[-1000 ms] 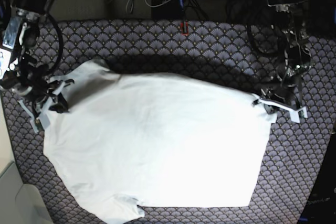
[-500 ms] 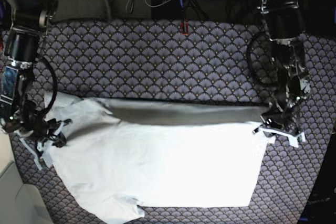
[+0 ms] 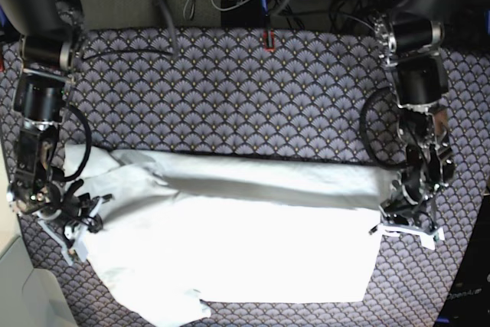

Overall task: Fold the T-shirt properly
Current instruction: 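Lift the shoulder corners and fold them over toward the hem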

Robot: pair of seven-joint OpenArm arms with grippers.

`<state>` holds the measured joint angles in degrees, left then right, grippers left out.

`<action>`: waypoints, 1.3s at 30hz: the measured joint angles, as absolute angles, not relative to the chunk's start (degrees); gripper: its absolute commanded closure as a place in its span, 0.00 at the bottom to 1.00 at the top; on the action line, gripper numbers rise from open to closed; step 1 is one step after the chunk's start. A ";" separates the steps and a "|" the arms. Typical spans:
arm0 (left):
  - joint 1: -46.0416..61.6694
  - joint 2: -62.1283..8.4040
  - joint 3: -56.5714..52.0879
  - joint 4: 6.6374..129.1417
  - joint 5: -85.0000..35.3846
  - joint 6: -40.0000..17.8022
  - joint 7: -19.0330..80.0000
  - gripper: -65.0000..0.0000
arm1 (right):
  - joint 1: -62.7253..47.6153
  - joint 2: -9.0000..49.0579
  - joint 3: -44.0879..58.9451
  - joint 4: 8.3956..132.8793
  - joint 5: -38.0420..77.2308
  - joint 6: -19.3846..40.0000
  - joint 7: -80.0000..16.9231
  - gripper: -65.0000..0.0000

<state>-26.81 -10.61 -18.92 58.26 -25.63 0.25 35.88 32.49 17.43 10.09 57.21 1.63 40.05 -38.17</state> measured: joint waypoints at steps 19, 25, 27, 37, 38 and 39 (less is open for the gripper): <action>-28.27 -10.57 -18.92 55.90 -25.56 0.27 36.25 0.81 | 33.56 16.71 9.74 56.10 0.56 40.05 -38.28 0.92; -26.50 -10.96 -18.90 56.64 -25.58 0.16 35.97 0.21 | 31.44 16.80 9.08 57.23 -1.80 40.05 -38.28 0.68; -25.32 -11.09 -18.90 56.60 -25.50 0.14 36.27 0.07 | 30.57 16.84 9.10 58.24 -1.98 40.05 -38.52 0.63; -21.06 -11.68 -18.96 57.32 -25.36 0.30 36.16 0.00 | 24.75 17.47 13.28 67.94 -2.02 40.03 -41.21 0.58; -20.75 -11.70 -18.94 57.23 -25.36 0.25 36.16 0.00 | 23.38 17.47 13.78 70.26 -2.50 40.05 -41.82 0.58; -20.73 -11.68 -18.94 56.86 -25.41 0.27 36.21 0.00 | 21.96 17.54 13.93 72.42 -2.57 40.03 -41.93 0.58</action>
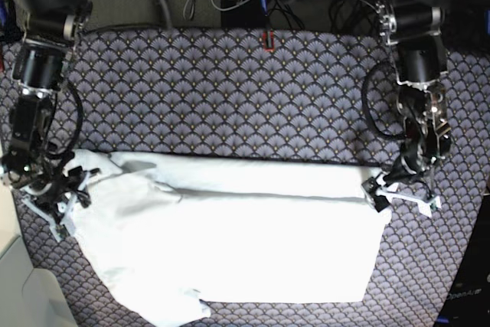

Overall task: Fold the T-shirt properly
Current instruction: 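Lift the shoulder corners and fold them over toward the hem, then release the folded edge and regrasp the fold with both grippers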

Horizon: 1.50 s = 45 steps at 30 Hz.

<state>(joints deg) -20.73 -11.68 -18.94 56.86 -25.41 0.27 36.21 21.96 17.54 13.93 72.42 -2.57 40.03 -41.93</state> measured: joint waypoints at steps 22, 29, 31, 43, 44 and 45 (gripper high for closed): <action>-22.74 -11.46 -18.96 46.54 -26.04 -1.54 25.87 0.00 | 12.14 18.59 15.00 81.89 -1.72 40.05 -41.32 0.58; -22.74 -11.57 -18.96 46.83 -26.00 -1.54 26.06 0.00 | 11.25 18.87 19.73 81.87 -1.93 40.05 -41.74 0.58; -22.72 -11.57 -18.96 46.87 -26.00 -1.52 26.09 0.00 | 11.22 18.90 19.77 81.87 -1.91 40.05 -41.34 0.58; -22.72 -11.57 -18.98 46.81 -26.02 -1.54 26.09 0.00 | 11.05 18.87 19.77 81.87 -1.91 40.05 -41.36 0.58; -22.74 -11.57 -18.98 46.61 -26.02 -1.54 26.09 0.00 | 11.05 18.87 19.75 81.87 -1.89 40.05 -41.36 0.58; -22.74 -11.57 -18.98 46.59 -26.02 -1.54 26.09 0.00 | 11.05 18.87 19.73 81.87 -1.89 40.05 -41.36 0.58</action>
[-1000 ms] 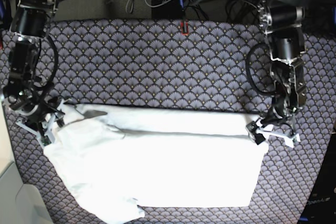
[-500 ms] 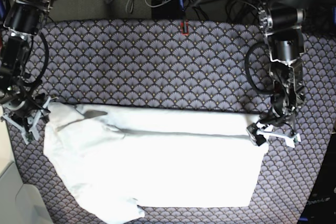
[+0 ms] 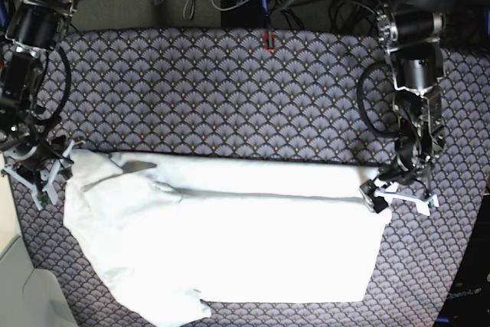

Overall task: Fold the T-shirt properly
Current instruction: 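Release the folded edge and regrasp the fold with both grippers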

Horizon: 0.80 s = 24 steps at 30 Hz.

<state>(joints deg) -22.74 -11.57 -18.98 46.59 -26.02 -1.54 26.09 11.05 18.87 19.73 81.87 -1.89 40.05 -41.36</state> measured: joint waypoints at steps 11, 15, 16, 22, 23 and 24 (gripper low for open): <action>-23.07 -12.34 -12.08 46.59 -25.06 -0.12 25.12 0.09 | 10.90 18.00 19.49 81.82 -1.72 40.05 -41.39 0.58; -24.05 -12.12 -10.70 46.00 -25.26 -0.01 26.89 0.53 | 10.90 17.96 19.49 81.76 -1.72 40.05 -41.34 0.58; -24.03 -11.99 -10.66 45.98 -25.67 -0.12 27.20 0.67 | 10.90 17.96 19.49 81.76 -1.72 40.05 -41.32 0.58; -24.51 -11.57 -10.72 45.58 -26.04 0.01 28.71 0.95 | 11.07 18.00 19.49 79.88 -1.67 40.05 -40.84 0.58; -24.49 -11.57 -10.72 45.56 -26.06 0.01 28.62 0.94 | 11.09 17.98 19.49 79.02 -1.65 40.05 -40.86 0.58; -24.47 -11.60 -10.72 45.54 -26.04 0.01 28.60 0.94 | 11.11 17.98 19.49 77.93 -1.61 40.05 -40.84 0.58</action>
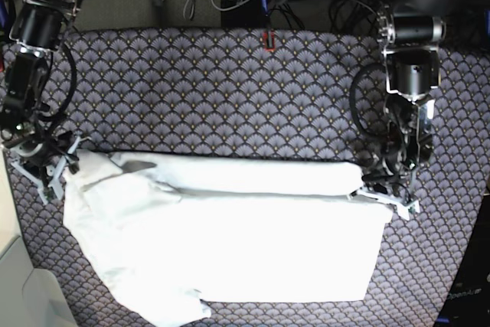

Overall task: Fold the T-shirt properly
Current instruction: 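Release the folded edge and regrasp the fold with both grippers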

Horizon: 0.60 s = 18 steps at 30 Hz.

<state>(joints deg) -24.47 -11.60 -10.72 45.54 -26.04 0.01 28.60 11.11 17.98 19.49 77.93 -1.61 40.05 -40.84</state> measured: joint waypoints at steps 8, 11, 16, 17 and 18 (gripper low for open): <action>-23.75 -11.90 -10.72 45.54 -26.26 -0.25 27.75 0.94 | 11.22 18.09 19.49 75.31 -1.72 40.03 -40.82 0.58; -23.70 -11.90 -10.72 45.63 -26.44 -0.23 27.81 0.94 | 11.22 18.06 19.49 75.18 -1.72 40.05 -40.86 0.58; -23.68 -11.94 -10.72 45.63 -26.44 -0.25 27.83 0.94 | 11.66 18.09 19.49 71.24 -1.61 40.05 -38.06 0.58; -23.68 -11.92 -10.72 45.63 -26.41 -0.25 27.88 0.94 | 11.53 18.09 19.49 70.39 -1.67 40.05 -36.97 0.58; -23.68 -11.92 -10.72 45.63 -26.41 -0.25 27.81 0.94 | 11.51 18.11 19.49 69.58 -1.63 40.05 -36.14 0.58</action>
